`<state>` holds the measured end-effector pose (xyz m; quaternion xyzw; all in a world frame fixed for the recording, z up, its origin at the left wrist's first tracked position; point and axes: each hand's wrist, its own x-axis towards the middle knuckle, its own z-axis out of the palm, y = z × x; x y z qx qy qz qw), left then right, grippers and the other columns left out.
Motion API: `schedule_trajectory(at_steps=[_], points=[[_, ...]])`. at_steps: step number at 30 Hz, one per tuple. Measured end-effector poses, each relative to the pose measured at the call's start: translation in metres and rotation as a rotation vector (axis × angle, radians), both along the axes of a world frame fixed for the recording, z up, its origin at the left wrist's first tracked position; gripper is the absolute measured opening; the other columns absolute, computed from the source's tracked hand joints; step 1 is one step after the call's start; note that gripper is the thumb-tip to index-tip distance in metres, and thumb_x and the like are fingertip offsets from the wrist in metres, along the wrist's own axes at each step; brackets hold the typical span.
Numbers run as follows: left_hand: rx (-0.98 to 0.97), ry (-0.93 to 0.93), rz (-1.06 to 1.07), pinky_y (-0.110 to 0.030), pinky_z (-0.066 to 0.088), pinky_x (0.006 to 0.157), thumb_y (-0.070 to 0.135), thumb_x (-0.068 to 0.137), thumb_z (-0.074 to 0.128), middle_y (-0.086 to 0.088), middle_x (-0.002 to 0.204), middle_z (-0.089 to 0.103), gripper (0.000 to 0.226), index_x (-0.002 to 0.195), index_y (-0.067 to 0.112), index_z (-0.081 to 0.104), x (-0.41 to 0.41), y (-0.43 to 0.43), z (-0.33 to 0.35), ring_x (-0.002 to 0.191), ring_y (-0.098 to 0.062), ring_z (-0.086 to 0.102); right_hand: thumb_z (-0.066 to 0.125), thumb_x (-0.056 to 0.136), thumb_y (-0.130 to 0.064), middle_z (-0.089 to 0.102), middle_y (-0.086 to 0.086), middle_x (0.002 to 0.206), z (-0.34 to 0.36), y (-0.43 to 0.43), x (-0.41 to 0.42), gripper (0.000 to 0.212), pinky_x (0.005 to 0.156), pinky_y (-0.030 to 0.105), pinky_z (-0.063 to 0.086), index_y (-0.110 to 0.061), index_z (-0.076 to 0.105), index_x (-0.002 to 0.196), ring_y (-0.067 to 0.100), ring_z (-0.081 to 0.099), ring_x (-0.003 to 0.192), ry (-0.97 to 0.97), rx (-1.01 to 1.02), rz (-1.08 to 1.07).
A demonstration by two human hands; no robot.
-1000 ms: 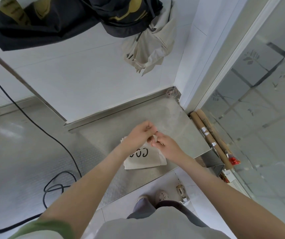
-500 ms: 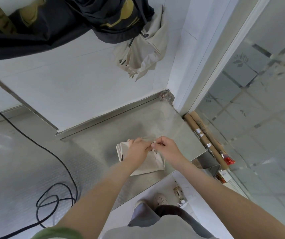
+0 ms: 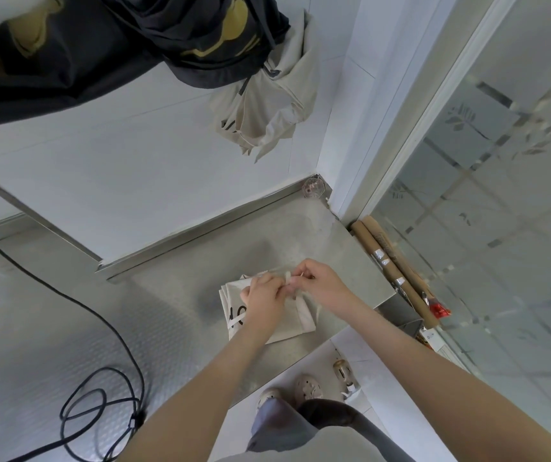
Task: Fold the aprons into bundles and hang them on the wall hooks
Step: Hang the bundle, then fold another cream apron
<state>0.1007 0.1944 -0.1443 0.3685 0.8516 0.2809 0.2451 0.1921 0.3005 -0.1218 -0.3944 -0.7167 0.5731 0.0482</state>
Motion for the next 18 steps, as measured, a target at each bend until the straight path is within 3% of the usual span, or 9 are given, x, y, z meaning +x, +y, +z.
schedule_trajectory(at_steps=[2,4,7,9,12,15,18], points=[[0.061,-0.062,0.074,-0.028,0.016,0.074,0.03,0.093,0.059,0.012,0.074,0.04,0.026,0.069,0.018,0.06,-0.004,-0.001,-0.002,0.089,-0.012,0.04,0.063,0.09,-0.022,0.048,-0.006,0.064,-0.004,0.013,0.008,0.009,0.061,0.023,0.035,-0.017,0.061,0.097,0.007,0.043,0.061,-0.157,0.147,0.174],[0.13,-0.159,0.112,-0.03,0.022,0.073,0.025,0.09,0.064,0.009,0.069,0.04,0.035,0.06,0.018,0.048,-0.006,-0.002,-0.003,0.077,-0.012,0.039,0.057,0.094,-0.027,0.058,-0.005,0.079,-0.009,0.023,0.018,0.016,0.07,0.026,0.041,-0.02,0.062,0.107,0.012,0.052,0.075,-0.294,0.236,0.332],[0.262,-0.499,0.227,-0.03,0.032,0.067,0.021,0.092,0.061,-0.004,0.068,0.049,0.03,0.071,-0.001,0.058,-0.006,-0.003,-0.003,0.067,-0.013,0.041,0.046,0.097,-0.018,0.054,-0.013,0.075,-0.015,0.026,0.028,0.016,0.067,0.025,0.038,-0.019,0.061,0.09,0.014,0.051,0.076,-0.382,0.319,0.386],[0.335,-0.734,0.292,-0.028,0.041,0.074,0.023,0.096,0.055,-0.012,0.078,0.058,0.028,0.079,0.005,0.067,-0.007,-0.004,-0.004,0.073,-0.013,0.051,0.042,0.094,-0.008,0.056,-0.002,0.075,-0.02,0.025,0.031,0.02,0.065,0.028,0.036,-0.016,0.055,0.082,0.018,0.05,0.074,-0.393,0.337,0.38],[0.391,-0.991,0.383,-0.029,0.045,0.082,0.021,0.1,0.048,-0.01,0.079,0.06,0.031,0.079,0.011,0.068,-0.013,-0.008,-0.012,0.079,-0.019,0.057,0.039,0.09,-0.003,0.06,0.003,0.088,-0.024,0.026,0.034,0.024,0.078,0.034,0.037,-0.018,0.053,0.078,0.024,0.049,0.089,-0.451,0.419,0.41],[0.269,-0.909,0.382,-0.021,0.043,0.076,0.017,0.099,0.049,-0.001,0.074,0.061,0.026,0.079,0.011,0.064,-0.019,-0.012,-0.016,0.08,-0.013,0.056,0.037,0.096,-0.017,0.05,-0.005,0.101,-0.027,0.026,0.037,0.028,0.088,0.035,0.025,-0.025,0.063,0.089,0.017,0.039,0.106,-0.603,0.575,0.466],[0.145,-0.694,0.288,-0.017,0.038,0.069,0.018,0.098,0.052,0.003,0.076,0.061,0.031,0.069,0.012,0.061,-0.019,-0.008,-0.014,0.074,-0.007,0.051,0.048,0.094,-0.022,0.048,-0.007,0.114,-0.027,0.024,0.036,0.024,0.086,0.029,0.017,-0.026,0.068,0.081,0.013,0.035,0.116,-0.473,0.493,0.362]])
